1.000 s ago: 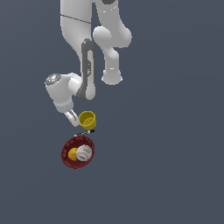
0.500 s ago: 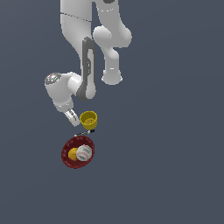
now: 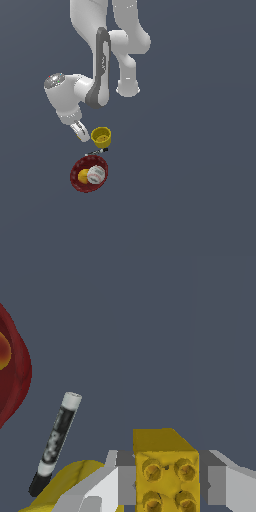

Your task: Pick up a designated object from a clutter of objects.

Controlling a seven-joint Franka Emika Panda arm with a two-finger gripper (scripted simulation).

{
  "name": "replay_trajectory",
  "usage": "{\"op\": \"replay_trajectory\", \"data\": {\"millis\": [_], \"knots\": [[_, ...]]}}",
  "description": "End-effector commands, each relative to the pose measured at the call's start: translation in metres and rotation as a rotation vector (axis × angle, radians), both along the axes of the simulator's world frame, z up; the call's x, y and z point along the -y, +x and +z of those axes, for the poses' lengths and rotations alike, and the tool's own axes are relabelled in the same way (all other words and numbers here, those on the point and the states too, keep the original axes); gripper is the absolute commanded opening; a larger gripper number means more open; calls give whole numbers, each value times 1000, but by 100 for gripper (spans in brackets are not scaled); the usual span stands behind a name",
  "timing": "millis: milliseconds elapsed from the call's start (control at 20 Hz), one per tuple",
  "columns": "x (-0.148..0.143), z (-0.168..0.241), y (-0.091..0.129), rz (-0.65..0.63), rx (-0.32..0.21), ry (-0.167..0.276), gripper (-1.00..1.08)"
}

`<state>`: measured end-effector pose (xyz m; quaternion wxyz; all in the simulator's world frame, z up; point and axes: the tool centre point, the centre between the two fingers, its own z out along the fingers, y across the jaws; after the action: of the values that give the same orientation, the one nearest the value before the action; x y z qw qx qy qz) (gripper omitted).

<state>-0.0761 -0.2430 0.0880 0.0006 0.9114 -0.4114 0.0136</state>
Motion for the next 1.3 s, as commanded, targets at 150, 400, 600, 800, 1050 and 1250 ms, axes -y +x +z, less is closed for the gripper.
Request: {"op": "replay_trajectory", "data": {"millis": [150,400,600,800,1050,1250], "knots": [[-6,46,16,0,-4,-1,-100],[-13,93,33,0,-8,-1,-100],[-18,130,47,0,-11,0,-100],[-23,167,62,1,-13,1,-100],[-30,213,80,3,-16,3,-100],[-35,247,95,4,-18,5,-100]]}}
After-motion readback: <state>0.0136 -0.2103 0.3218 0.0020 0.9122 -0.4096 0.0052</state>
